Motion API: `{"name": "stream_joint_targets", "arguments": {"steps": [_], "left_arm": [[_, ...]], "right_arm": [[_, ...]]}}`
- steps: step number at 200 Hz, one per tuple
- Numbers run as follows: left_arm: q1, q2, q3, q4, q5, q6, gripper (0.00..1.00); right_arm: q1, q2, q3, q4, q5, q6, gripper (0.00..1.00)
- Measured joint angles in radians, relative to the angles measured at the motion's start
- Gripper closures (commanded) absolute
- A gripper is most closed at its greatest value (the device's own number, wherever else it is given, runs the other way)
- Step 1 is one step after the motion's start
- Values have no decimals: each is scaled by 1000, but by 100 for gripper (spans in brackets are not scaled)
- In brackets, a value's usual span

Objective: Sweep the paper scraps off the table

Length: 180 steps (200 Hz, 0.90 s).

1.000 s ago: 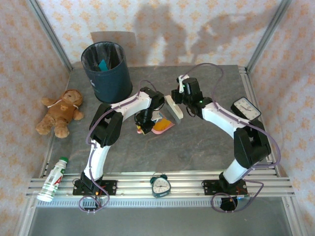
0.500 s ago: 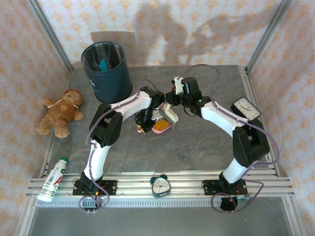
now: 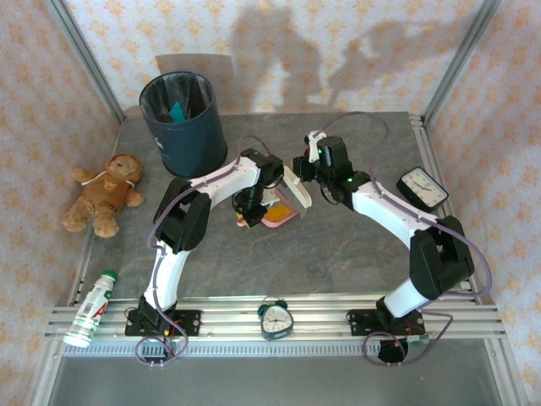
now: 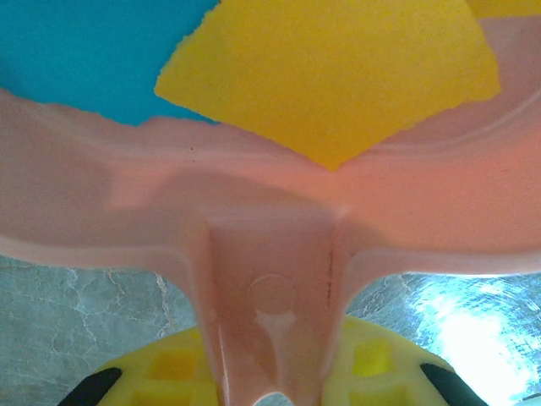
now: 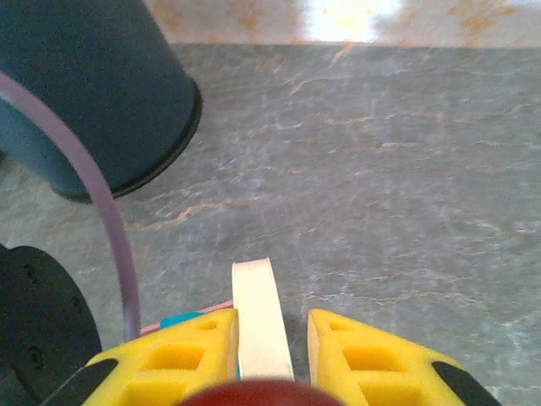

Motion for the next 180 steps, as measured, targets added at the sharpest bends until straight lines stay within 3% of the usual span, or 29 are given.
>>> {"name": "stream_joint_targets", "arguments": {"steps": [70,138,180], "left_arm": [[0,-55,-36,74,0,-35,100],[10,-151,-49,166,8,-127,100],[60,-153,-6,161,31,-168,100]], "right_arm": [[0,-111,-91,17,270,43,100],[-3,-228,-164,-23,377,49,100],[-5,-263,-176,-46,397,49,100]]}}
